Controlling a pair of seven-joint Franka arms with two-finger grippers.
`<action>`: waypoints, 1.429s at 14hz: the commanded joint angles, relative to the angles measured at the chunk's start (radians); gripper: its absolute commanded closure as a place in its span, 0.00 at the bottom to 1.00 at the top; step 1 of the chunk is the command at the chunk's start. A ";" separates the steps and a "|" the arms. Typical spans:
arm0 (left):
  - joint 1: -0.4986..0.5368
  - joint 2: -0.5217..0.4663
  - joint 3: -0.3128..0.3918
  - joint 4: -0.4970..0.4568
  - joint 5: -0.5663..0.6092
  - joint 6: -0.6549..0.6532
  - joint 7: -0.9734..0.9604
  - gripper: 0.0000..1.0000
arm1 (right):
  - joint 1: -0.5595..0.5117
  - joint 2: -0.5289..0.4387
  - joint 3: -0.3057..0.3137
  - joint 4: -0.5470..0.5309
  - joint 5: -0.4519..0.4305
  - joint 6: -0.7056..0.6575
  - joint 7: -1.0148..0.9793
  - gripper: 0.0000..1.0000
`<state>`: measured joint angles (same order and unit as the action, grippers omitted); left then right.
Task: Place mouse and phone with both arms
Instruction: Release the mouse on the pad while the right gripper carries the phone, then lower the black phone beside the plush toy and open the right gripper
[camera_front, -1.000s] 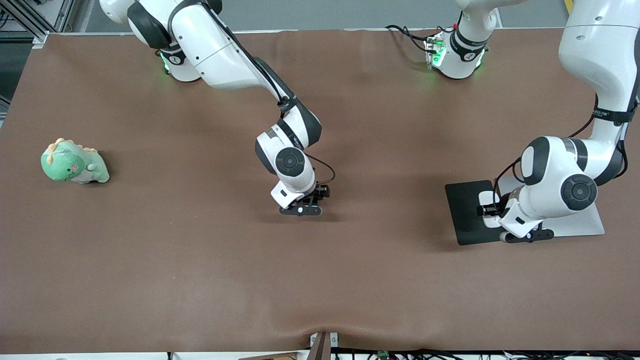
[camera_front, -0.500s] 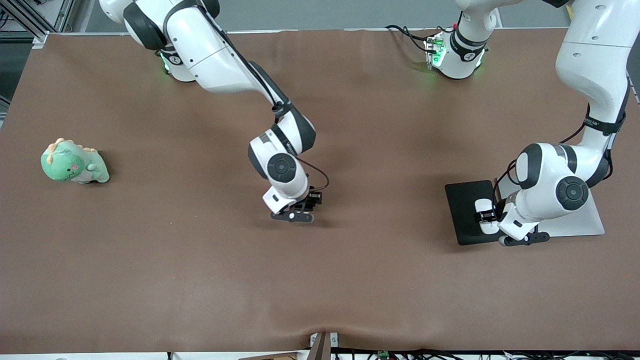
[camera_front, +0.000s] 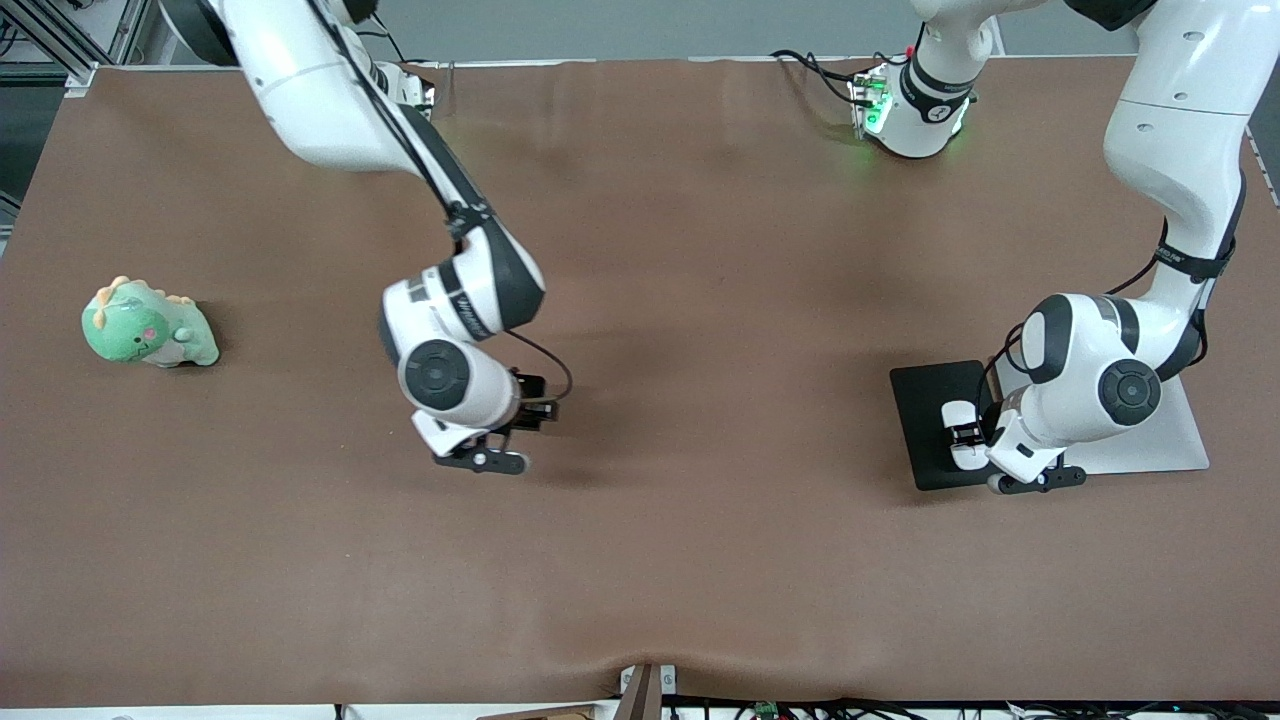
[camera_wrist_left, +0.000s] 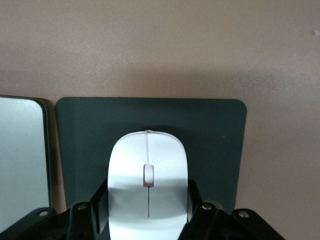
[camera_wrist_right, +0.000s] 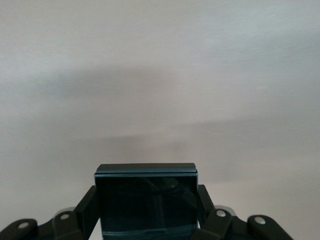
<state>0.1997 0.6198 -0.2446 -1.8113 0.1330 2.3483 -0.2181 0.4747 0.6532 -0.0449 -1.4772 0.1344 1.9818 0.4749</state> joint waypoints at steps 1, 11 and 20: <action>0.003 -0.003 -0.007 -0.008 -0.013 0.013 0.014 0.36 | -0.106 -0.186 0.017 -0.239 -0.012 0.012 -0.154 1.00; 0.001 0.023 -0.008 -0.005 -0.007 0.014 0.036 0.26 | -0.556 -0.153 0.017 -0.350 -0.070 0.182 -0.772 1.00; 0.007 -0.095 -0.042 0.065 -0.004 -0.134 0.055 0.00 | -0.708 -0.107 0.016 -0.451 -0.070 0.247 -0.794 1.00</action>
<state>0.1973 0.5992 -0.2686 -1.7705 0.1330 2.3057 -0.1805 -0.1980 0.5659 -0.0517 -1.8996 0.0781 2.2225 -0.3127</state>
